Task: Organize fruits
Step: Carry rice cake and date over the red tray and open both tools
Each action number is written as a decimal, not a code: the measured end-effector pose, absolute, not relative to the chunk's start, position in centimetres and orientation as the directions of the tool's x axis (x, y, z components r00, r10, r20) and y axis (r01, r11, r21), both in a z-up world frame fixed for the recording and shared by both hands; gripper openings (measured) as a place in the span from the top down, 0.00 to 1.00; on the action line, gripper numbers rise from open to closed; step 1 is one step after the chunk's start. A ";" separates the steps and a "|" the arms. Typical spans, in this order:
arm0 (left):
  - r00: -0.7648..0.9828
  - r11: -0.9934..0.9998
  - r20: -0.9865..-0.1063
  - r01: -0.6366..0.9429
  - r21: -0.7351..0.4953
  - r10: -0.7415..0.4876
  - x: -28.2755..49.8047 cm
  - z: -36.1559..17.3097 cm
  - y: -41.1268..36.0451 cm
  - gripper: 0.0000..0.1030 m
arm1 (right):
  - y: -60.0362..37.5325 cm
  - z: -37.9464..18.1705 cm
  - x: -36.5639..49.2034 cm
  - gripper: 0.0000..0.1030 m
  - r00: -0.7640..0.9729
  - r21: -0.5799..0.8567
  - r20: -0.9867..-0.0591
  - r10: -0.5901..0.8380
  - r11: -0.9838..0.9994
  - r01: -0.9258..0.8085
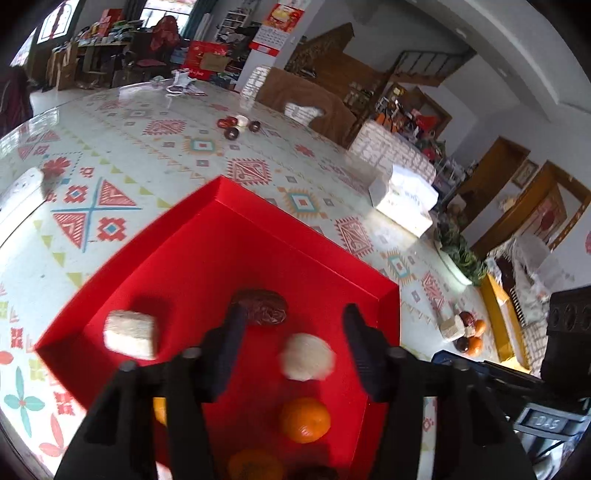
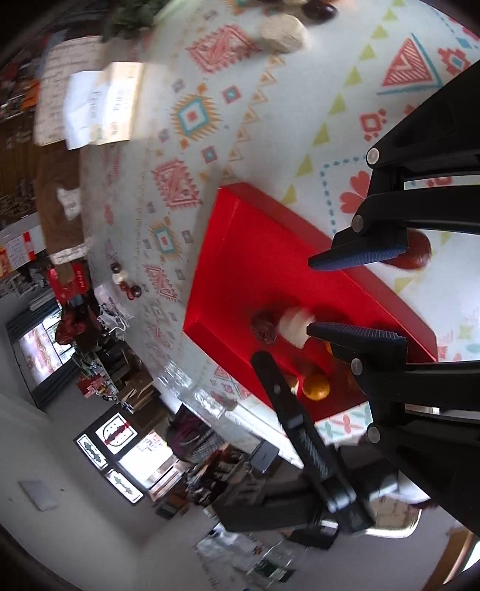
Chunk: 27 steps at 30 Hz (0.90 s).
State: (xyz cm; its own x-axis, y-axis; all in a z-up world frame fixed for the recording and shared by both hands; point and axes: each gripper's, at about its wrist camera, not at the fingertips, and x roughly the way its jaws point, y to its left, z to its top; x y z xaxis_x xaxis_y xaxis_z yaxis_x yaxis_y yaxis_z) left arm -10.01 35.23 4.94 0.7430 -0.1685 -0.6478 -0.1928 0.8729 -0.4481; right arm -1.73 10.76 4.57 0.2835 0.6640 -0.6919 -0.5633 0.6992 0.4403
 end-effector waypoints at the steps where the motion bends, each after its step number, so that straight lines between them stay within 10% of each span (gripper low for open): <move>1: 0.750 0.871 -0.641 -0.194 -0.451 -0.165 -10.5 5.2 35.6 0.37 | 10.7 4.6 -2.1 0.68 0.303 0.409 -0.697 0.650 0.707 -0.577; 6: 0.783 0.868 -0.610 -0.215 -0.447 -0.120 -12.9 6.3 36.5 0.30 | 9.3 3.3 -3.8 0.52 0.352 0.272 -0.752 0.557 0.749 -0.605; 21: 0.819 0.857 -0.561 -0.201 -0.474 -0.118 -16.7 7.3 35.8 0.24 | 10.2 -0.8 -6.0 0.52 0.280 0.277 -0.806 0.521 0.751 -0.600; 27: 0.825 0.847 -0.552 -0.203 -0.492 -0.123 -17.2 7.4 36.0 0.24 | 9.3 0.2 -6.2 0.68 0.329 0.285 -0.775 0.539 0.763 -0.580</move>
